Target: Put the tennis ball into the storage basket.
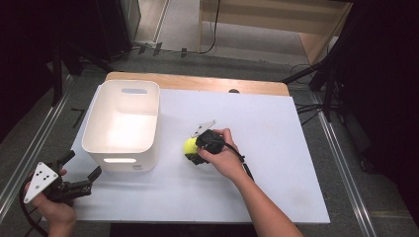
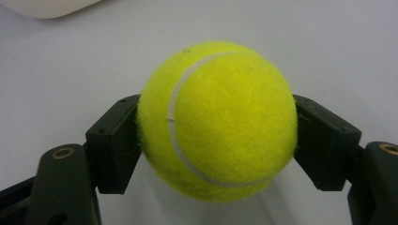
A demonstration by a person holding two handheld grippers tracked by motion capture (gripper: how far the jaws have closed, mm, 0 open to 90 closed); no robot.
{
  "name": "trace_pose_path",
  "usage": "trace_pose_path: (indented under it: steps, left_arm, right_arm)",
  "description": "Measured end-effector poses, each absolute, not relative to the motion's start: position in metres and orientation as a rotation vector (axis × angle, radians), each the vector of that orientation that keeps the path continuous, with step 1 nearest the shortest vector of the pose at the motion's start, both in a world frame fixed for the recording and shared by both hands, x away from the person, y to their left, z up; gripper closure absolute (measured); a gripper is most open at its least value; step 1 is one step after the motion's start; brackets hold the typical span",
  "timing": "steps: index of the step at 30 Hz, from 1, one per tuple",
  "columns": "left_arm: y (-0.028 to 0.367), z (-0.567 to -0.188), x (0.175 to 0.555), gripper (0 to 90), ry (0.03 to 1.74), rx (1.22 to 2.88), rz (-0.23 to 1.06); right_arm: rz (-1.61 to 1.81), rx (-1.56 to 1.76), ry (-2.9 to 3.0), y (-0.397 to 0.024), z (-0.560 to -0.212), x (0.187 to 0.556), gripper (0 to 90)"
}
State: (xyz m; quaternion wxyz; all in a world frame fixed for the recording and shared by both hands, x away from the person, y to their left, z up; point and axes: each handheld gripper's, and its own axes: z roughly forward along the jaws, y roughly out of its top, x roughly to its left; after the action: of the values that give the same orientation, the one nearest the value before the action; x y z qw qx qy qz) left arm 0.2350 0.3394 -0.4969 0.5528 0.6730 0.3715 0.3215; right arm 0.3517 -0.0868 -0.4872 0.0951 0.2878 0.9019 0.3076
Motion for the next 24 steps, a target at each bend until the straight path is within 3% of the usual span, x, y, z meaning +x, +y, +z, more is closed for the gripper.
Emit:
trace_pose_path:
  steps: [24]
  left_arm:
    - [0.339, -0.497, 0.235, 0.0, 0.879, 1.597, 0.76]
  right_arm:
    - [1.011, 0.862, 2.645, -0.095, -0.455, 0.355, 23.3]
